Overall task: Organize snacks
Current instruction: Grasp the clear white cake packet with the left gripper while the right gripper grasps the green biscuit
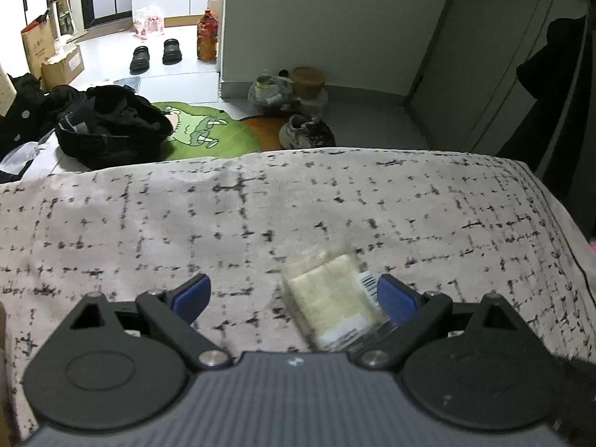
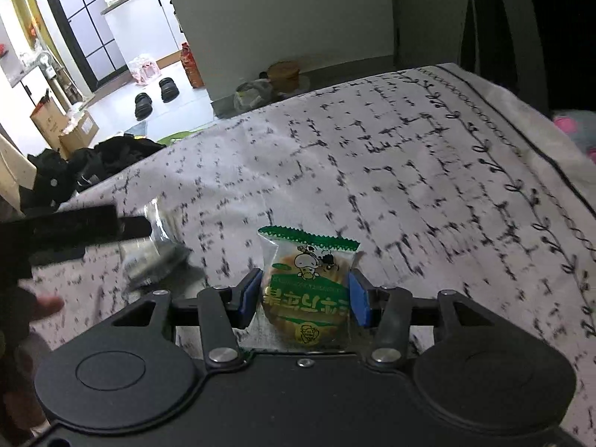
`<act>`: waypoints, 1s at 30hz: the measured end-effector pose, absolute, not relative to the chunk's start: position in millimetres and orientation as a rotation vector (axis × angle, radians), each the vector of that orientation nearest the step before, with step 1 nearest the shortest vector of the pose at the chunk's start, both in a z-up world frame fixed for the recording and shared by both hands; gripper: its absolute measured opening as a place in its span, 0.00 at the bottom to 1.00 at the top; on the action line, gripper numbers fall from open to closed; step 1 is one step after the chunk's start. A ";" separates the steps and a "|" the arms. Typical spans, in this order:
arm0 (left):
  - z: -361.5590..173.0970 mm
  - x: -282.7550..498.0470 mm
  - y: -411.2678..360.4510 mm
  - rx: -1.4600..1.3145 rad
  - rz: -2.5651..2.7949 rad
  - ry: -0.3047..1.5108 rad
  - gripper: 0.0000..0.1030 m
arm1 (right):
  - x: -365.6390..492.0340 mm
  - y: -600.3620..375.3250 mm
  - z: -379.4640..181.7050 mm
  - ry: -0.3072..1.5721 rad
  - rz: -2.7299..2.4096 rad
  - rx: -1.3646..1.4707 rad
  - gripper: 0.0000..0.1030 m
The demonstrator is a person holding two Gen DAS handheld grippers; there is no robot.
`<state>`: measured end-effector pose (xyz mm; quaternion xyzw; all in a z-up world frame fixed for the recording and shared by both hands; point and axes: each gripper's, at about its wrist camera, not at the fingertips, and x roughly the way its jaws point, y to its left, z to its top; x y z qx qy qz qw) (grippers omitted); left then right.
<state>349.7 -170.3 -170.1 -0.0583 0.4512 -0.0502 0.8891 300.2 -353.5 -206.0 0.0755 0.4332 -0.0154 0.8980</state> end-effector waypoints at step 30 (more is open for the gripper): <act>-185.3 334.0 -156.7 -0.074 -0.099 0.984 0.45 | 280.6 -346.9 -200.7 0.912 -0.130 0.218 0.47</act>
